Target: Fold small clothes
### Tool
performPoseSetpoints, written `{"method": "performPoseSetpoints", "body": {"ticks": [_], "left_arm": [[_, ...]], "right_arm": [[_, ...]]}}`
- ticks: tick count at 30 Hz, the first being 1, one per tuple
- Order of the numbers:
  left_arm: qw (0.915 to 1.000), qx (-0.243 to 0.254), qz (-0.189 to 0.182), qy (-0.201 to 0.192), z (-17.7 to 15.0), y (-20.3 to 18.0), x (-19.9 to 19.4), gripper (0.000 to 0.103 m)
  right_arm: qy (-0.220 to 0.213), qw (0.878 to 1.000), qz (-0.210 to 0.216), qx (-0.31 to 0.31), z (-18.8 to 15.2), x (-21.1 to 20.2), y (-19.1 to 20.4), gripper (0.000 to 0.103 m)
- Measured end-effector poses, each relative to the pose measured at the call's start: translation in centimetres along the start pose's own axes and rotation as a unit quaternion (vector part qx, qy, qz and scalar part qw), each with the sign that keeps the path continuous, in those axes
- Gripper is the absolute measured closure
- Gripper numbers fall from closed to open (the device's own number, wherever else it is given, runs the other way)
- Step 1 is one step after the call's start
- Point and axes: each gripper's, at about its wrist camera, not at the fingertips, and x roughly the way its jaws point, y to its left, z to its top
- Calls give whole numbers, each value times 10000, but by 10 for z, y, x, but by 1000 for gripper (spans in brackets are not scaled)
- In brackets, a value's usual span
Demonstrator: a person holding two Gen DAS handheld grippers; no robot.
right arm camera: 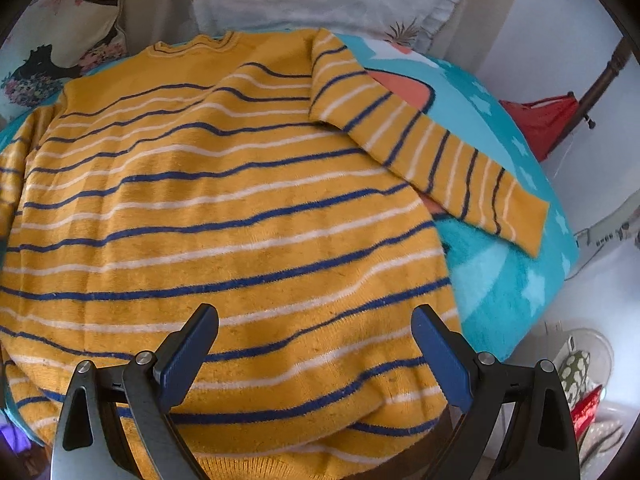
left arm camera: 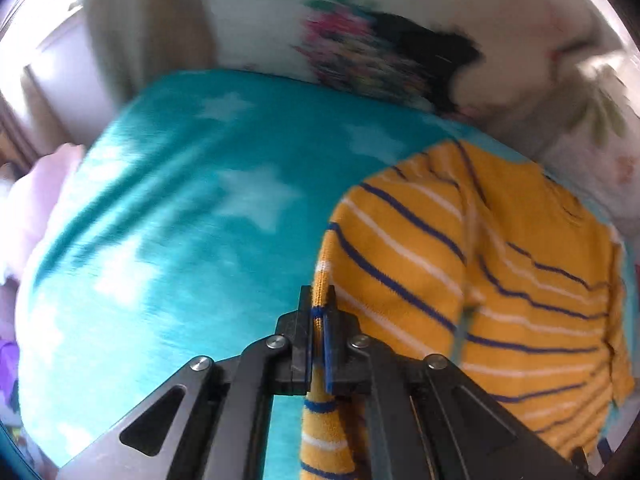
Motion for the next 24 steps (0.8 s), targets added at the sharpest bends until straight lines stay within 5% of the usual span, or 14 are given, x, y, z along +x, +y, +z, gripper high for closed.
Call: {"method": "performPoseSetpoints", "body": {"ticks": [5,7,9,10,17,20,24], "left_arm": [[9998,-167,-85,-92,-18,20,-26,95],[9996,-107,-230,-115,-34,21,-43,85],[9987,-66,-487,-113,-57,16,-60,61],[9977,-69,-671,-95,-69,9,-67,57],[9900,135,-1258,623,-152,-45,-74,55],[9880,147,-1196,970,-184,-64,-68,55],[9898,200,-1070,921,-203,-83,-78,41]], "right_arm": [[-157,9998,-67,-81,3,-2,-1,5],[-239,9997,-67,-58,8,-4,-7,5],[-250,9997,5,-34,11,-3,-14,5],[-244,9997,65,-10,13,-2,-21,5],[22,9978,651,138,6,17,-75,5],[190,9952,961,-36,-7,25,-86,5],[360,9881,1467,-272,-23,31,-92,5]]}}
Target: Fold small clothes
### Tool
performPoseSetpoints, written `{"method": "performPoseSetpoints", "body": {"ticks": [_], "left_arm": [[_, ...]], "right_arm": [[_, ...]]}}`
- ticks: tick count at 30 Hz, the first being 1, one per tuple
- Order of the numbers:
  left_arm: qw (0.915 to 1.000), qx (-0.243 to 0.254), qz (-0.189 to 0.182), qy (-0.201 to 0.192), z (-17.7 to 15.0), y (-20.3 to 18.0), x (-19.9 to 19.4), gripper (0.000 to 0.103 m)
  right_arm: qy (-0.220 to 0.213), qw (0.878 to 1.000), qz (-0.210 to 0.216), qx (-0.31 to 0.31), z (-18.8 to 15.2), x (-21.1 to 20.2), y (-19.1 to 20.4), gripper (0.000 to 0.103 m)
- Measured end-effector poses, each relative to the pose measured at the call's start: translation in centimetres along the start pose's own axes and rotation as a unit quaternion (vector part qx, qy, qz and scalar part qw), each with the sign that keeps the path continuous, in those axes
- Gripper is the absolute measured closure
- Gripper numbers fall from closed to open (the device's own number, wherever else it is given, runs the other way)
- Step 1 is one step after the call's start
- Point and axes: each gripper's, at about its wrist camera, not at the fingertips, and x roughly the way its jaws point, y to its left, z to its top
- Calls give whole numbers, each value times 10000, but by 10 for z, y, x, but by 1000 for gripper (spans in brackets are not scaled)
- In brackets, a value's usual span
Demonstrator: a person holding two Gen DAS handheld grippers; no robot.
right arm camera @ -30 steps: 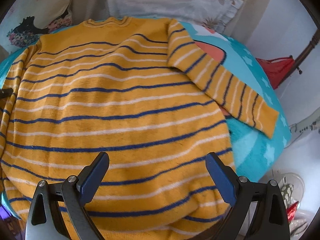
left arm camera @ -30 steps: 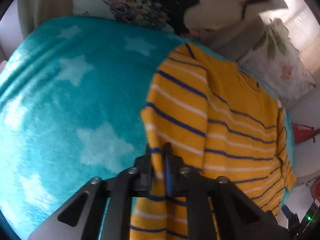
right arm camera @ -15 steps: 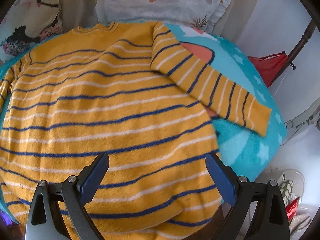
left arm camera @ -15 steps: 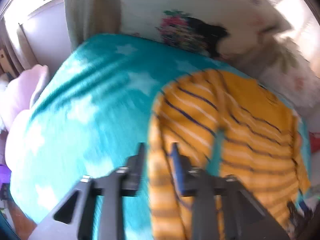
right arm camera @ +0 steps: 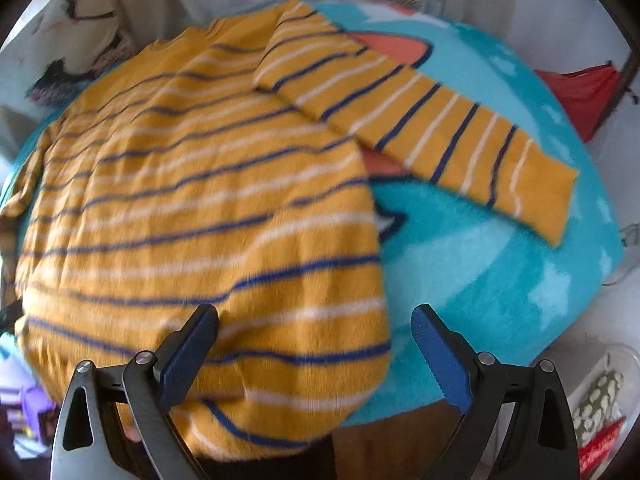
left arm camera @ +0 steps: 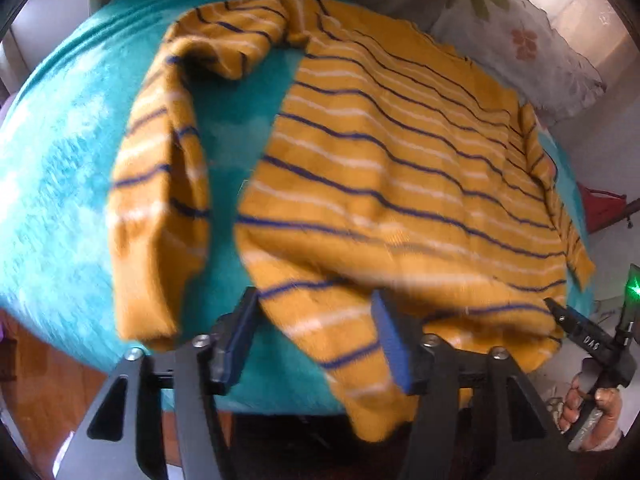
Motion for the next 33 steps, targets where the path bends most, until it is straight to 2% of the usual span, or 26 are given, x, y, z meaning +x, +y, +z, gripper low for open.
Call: {"method": "performPoseSetpoints", "body": {"ticks": [2,4,7,8,9,10,13,14,15,16,17,18,20,23,27,29,31,33], "left_arm": [[10000,-81,1,6,-8,-8,0,37],[10000,-54,-49,33,-21,-20,0,36],[10000,31,90,30,-27,-33,1,37],[9999,40,94,3,-29,-38,1,49],[9999,19,150,-33,-28,-40,3,75],[9998,-39,208,-13,-26,-41,4,86],[9987,-515,32,-4,-24,-30,3,94],[9981,-623,-15,-11,-25,-27,1,95],[9977,-675,-11,-11,-27,-25,-2,95],[9977,-673,39,7,-31,-25,-4,96],[9978,-658,89,34,-34,-24,-6,96],[9977,-655,137,78,-39,-24,-9,96],[9972,-698,202,168,-53,-20,-17,96],[9966,-730,347,170,-69,-18,-26,95],[9965,-793,257,-56,-65,-10,-42,91],[9971,-637,356,-206,-62,-13,-51,87],[9969,-546,442,-342,-62,-13,-62,79],[9954,-606,558,-493,-58,-13,-70,68]], "right_arm": [[46,9997,189,-120,-5,1,1,5],[12,9992,333,-230,-8,-2,1,5],[27,9978,585,-311,-14,-6,-2,5],[42,9970,696,-340,-16,-7,-4,5],[54,9962,790,-374,-18,-9,-7,5],[56,9955,852,-415,-20,-10,-8,5],[28,9934,958,-622,-30,-14,-8,11],[-5,9932,921,-718,-32,-15,-7,19],[-64,9923,866,-889,-34,-17,-4,39],[-77,9912,875,-987,-33,-17,-4,50],[-8,9883,1080,-1075,-32,-19,-2,72],[102,9865,1257,-1041,-32,-18,-3,84],[271,9838,1475,-983,-38,-23,-7,87],[303,9812,1528,-1139,-51,-34,-15,87],[173,9807,1661,-1021,-46,-45,-30,83],[44,9823,1682,-828,-31,-48,-40,73],[-140,9873,1469,-590,-21,-50,-57,64],[-370,9933,1063,-247,-11,-49,-81,45]]}}
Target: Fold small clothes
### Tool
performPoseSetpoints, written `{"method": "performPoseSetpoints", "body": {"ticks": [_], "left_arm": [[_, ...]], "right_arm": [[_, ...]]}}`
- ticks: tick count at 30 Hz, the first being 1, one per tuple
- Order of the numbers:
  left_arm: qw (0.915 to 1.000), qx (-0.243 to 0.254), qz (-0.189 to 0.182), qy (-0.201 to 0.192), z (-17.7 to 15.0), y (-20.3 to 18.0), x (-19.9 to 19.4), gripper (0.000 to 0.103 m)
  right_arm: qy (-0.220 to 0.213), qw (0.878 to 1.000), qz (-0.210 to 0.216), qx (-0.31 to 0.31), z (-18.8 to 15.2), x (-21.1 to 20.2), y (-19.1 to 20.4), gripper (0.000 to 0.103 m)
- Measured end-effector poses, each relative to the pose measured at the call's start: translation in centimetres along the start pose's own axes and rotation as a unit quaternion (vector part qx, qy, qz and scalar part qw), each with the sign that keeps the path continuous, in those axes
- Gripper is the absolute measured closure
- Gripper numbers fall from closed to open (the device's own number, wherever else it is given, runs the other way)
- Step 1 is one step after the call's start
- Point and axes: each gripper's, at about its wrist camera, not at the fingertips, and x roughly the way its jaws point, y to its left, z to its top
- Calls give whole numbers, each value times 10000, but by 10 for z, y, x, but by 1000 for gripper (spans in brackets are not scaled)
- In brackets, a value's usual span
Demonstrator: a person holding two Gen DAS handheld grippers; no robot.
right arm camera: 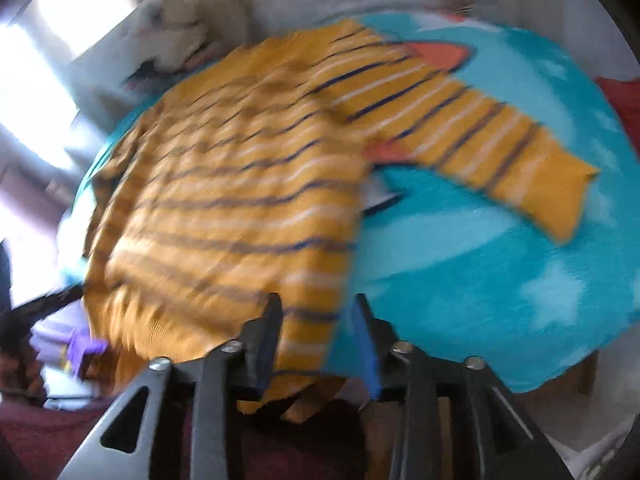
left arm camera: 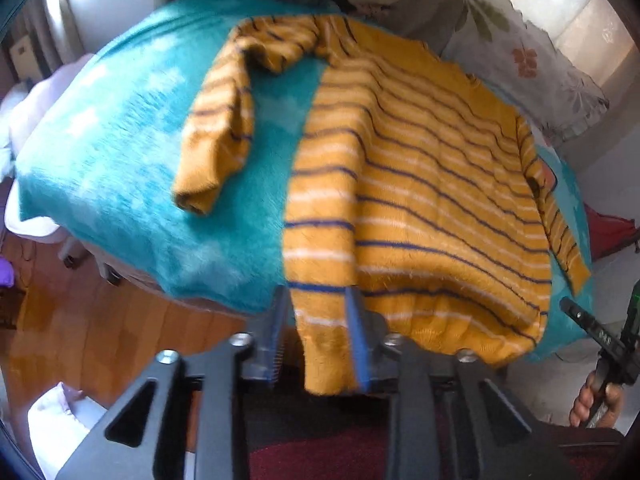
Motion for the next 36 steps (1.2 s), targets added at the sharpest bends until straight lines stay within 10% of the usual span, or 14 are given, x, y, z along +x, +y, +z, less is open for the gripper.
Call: {"method": "performPoseSetpoints", "body": {"ticks": [3,14,16,20,36], "left_arm": [[9994,-130,167,-273,4,5,-17,64],[9923,42,573,-1100,48,-19,-52,51],[9898,173,612,-1278,62,-33,-55,46],[9896,220,514,-1322,84,-57,-47,45],[9952,512,24,-833,79,-105,-6,45]], "right_arm": [[-261,9944,-646,796,13,5,-46,43],[-928,9692,-442,2236,57,27,-118,36],[-1001,9666,-458,2313,68,36,-119,42],[-962,9621,-373,2523,77,44,-132,89],[-1628,9330,-1108,3011,90,-1,-235,94]]}}
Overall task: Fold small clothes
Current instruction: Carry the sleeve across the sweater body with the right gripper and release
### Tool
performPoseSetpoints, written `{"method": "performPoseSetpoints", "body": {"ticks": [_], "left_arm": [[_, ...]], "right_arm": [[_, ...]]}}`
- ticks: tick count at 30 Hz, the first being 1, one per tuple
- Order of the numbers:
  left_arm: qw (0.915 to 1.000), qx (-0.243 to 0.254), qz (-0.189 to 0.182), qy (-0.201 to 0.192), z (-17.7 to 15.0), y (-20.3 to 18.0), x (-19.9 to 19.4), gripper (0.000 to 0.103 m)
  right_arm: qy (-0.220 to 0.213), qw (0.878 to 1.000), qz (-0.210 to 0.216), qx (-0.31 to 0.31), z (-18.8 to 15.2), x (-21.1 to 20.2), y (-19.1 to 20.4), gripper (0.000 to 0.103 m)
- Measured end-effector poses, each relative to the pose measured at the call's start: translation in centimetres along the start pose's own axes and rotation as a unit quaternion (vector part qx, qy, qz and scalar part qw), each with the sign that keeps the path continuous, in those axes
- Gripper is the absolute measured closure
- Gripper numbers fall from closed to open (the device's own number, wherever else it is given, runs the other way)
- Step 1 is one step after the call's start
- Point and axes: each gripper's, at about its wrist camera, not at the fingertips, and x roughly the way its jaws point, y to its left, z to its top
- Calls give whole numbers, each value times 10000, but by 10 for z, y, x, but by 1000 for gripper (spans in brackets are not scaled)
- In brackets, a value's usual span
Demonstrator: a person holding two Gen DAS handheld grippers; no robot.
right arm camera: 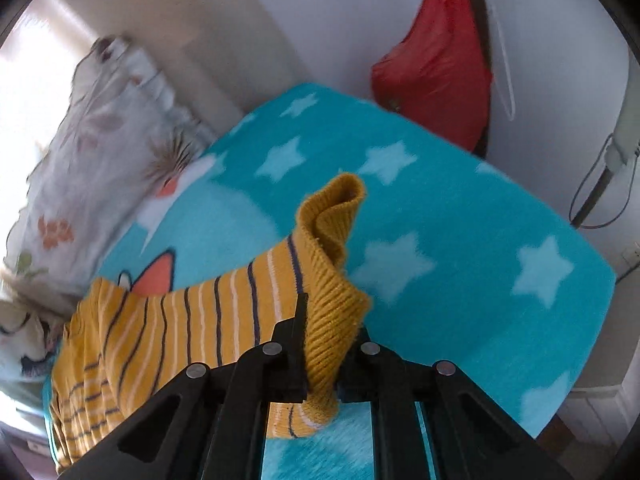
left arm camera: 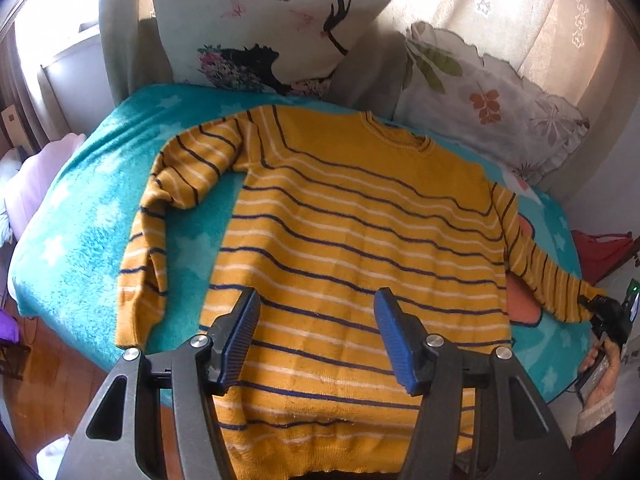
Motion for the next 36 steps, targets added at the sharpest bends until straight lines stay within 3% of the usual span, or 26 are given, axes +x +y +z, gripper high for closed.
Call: {"method": "performPoseSetpoints", "body": {"ticks": [9,15,18,21,25,31,36], "left_arm": [[9996,-99,54,262,-7,2,15,45],[9993,-219,143,283,-8,20,12,45],[9993,-244,120,265,-5,33,13,45],[9993,-313,40,217,2,49,16,45],[9991,-400,-84,124,12,72,15,45],[9990,-431,-51,117,18,115,18,45],[9985,-531,36,160,19,153,18,45]], "right_arm": [[-164,9987,-440,-185,25,-2,-15,94],[-589,9943,-890,-13,75,-20,-28,94],[-838,9912,-1027,-49,92,-39,-14,94],[-928,9922,-805,-204,92,-58,18,94],[-782,9944,-84,-704,67,-71,97,94],[177,9811,1206,-1504,-20,-44,236,94],[862,9631,1624,-1967,-86,-10,316,94]]}}
